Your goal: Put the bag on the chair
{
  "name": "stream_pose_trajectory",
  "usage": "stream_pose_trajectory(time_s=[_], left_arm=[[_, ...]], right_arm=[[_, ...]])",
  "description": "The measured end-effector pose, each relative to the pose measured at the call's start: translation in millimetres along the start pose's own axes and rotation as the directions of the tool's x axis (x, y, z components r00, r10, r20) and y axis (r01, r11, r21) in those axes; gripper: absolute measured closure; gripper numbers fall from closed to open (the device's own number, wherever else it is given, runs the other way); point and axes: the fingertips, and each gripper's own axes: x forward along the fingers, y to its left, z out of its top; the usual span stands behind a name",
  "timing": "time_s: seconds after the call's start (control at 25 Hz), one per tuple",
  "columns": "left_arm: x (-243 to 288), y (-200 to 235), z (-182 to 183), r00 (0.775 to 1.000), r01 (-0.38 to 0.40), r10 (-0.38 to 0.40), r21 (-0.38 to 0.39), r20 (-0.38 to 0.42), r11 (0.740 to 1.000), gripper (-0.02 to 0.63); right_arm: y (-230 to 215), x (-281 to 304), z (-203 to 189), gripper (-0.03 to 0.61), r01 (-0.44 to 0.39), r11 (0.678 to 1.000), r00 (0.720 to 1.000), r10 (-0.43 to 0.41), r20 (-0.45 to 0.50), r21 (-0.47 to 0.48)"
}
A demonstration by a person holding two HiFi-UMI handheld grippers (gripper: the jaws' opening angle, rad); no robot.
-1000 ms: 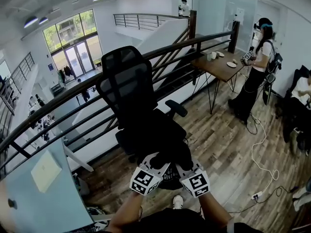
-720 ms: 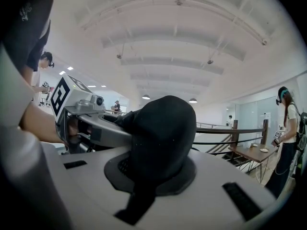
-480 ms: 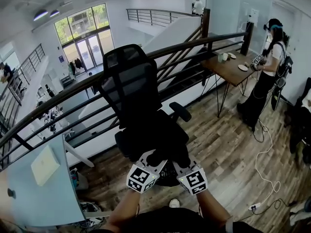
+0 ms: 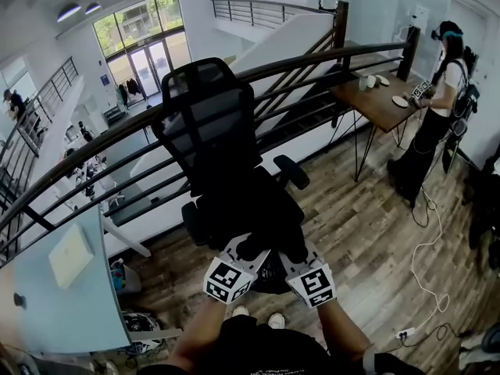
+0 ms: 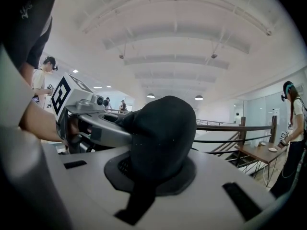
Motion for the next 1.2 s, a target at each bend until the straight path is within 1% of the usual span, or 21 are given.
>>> stream_pose_trajectory(time_s=[0.28,0.52,0.8,1.04,1.2], left_arm=[[22,26,-4,1.000,0.004,-0.004,-0.023,0.003,1.000,0.509],[37,61,-6,1.000,0.019,-0.019,-0.010,0.013,1.000,0.509],[55,104,-11,1.000,0.030,-0.030,-0.007,0.007,1.000,0.509],[65,148,-9,1.000,0.031,-0.031,-0.028,0.001,0.999,0.509],[67,175,-9,0.999,0.037,-0.037,-0.041,-0.001,0.998,0.509]], right_arm=[[-21,27,-6,0.535,0.007,1.000,1.000,-0.007,-0.015,0.001],[-38,61,-10,0.535,0.024,1.000,0.999,-0.024,-0.028,-0.007],[-56,103,-16,0.535,0.028,1.000,0.999,-0.028,-0.041,-0.007],[-66,147,-8,0.535,0.026,1.000,0.998,-0.026,-0.057,0.007],[-70,174,-6,0.536,0.047,0.999,0.997,-0.046,-0.068,0.012]])
